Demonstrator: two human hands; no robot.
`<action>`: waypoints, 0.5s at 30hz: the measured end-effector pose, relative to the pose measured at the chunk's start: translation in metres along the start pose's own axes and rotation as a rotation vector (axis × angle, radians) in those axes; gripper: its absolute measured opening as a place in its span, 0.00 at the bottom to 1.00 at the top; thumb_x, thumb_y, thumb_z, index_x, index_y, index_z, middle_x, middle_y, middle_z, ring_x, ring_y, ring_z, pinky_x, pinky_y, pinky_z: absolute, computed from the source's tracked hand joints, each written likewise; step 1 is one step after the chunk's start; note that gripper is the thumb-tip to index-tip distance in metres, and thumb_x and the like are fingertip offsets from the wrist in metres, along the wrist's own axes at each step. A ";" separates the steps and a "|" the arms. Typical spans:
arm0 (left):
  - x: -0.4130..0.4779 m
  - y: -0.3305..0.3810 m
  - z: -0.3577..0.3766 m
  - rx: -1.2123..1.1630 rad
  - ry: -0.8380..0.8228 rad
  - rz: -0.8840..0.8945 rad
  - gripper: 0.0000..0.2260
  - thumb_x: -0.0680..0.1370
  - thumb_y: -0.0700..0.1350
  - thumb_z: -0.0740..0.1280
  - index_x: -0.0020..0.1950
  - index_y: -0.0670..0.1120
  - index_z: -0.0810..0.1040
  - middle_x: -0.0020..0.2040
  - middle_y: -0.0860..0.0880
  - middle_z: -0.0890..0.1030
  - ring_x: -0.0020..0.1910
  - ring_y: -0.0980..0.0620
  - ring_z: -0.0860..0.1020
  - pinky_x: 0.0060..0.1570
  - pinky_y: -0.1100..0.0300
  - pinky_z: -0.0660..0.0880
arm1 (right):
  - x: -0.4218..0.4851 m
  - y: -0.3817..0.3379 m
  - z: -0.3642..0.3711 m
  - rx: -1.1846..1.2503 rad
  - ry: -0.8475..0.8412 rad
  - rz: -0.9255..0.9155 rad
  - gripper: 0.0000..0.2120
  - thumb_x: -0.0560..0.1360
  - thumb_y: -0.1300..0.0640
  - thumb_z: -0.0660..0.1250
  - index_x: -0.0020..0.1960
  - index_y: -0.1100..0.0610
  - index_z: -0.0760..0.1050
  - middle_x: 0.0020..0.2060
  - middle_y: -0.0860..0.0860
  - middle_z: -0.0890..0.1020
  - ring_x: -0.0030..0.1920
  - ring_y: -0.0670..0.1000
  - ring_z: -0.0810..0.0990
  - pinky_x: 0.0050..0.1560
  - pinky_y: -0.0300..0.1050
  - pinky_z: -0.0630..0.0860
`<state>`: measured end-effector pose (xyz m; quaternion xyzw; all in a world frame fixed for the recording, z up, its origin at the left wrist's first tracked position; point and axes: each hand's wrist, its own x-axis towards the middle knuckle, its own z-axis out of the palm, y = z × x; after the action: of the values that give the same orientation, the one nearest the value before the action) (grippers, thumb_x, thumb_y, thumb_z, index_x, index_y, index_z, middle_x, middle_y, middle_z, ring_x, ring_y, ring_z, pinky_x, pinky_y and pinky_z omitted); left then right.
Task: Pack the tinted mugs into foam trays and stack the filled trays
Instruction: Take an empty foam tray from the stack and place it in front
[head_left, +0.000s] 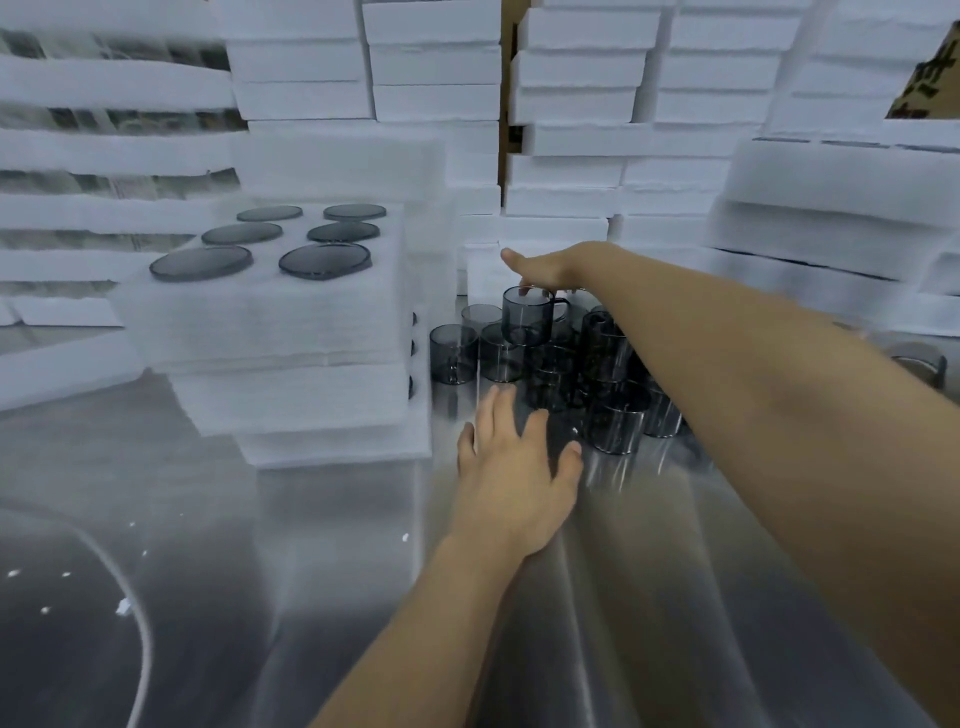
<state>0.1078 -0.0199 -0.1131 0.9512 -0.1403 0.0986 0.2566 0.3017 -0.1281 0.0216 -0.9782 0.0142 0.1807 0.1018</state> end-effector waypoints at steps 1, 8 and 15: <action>0.000 0.000 0.000 0.002 0.000 -0.002 0.23 0.82 0.57 0.53 0.74 0.49 0.65 0.80 0.48 0.48 0.77 0.53 0.39 0.75 0.47 0.45 | 0.003 -0.002 -0.001 -0.013 -0.004 0.005 0.41 0.76 0.31 0.31 0.75 0.53 0.63 0.72 0.61 0.65 0.70 0.62 0.62 0.71 0.61 0.56; -0.001 0.002 -0.002 -0.018 0.004 -0.010 0.20 0.82 0.56 0.53 0.68 0.48 0.71 0.79 0.47 0.51 0.77 0.53 0.41 0.75 0.48 0.44 | 0.012 -0.009 0.005 -0.016 -0.011 0.024 0.40 0.75 0.29 0.33 0.78 0.50 0.54 0.77 0.57 0.55 0.76 0.61 0.55 0.72 0.60 0.55; -0.002 0.002 -0.003 -0.044 0.012 0.003 0.19 0.82 0.56 0.54 0.66 0.47 0.74 0.78 0.47 0.55 0.77 0.53 0.43 0.76 0.47 0.45 | 0.007 -0.011 0.004 0.048 0.070 -0.012 0.46 0.74 0.27 0.33 0.72 0.57 0.68 0.71 0.61 0.66 0.67 0.62 0.68 0.66 0.58 0.65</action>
<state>0.1053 -0.0196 -0.1106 0.9446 -0.1421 0.1015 0.2780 0.3076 -0.1168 0.0171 -0.9813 0.0163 0.1451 0.1258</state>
